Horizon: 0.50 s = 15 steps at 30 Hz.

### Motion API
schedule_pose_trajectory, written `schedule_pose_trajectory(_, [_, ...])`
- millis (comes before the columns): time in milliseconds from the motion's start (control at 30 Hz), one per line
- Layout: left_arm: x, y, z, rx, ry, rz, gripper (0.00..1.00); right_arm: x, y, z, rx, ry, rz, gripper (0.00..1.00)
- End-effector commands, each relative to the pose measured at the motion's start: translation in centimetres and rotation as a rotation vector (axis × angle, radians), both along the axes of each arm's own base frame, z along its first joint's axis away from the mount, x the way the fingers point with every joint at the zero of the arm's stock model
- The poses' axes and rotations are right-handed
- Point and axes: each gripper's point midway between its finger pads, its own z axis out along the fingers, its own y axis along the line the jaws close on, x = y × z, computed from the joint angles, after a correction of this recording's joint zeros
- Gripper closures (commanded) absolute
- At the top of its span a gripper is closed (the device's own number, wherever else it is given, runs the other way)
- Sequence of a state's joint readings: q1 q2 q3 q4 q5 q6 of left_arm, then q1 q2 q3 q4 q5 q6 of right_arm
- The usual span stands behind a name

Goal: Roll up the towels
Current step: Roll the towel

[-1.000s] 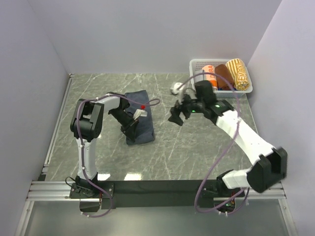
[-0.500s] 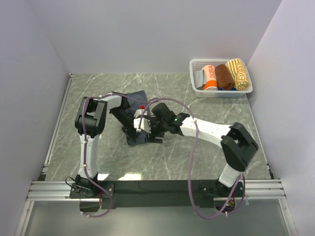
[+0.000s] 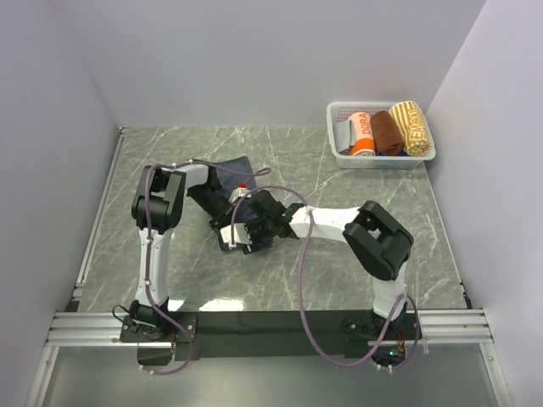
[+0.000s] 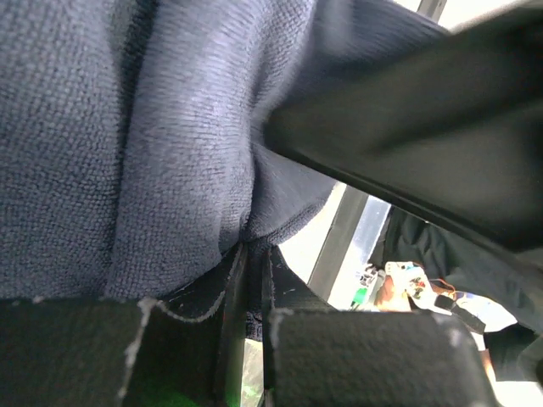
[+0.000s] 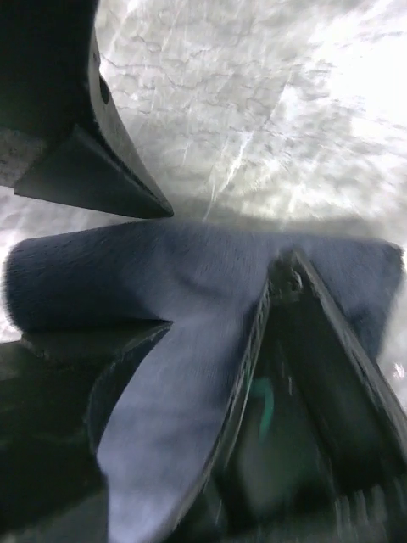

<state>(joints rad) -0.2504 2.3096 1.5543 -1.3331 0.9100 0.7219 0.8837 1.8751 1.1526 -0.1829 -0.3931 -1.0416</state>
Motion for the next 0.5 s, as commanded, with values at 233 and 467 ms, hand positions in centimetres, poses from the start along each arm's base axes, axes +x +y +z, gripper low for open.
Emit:
schedule_pose_trajectory(233, [2.7, 2.1, -3.0, 0.032, -0.196, -0.037, 0.92, -1.0, 0.0, -1.8, -0.119, 0.123, 0.042, 0.9])
schedule_pose_trajectory(467, [6.1, 3.6, 0.3, -0.022, -0.287, 0.152, 0.68, -4.5, -1.0, -0.5, -0.144, 0.407, 0.007, 1.0])
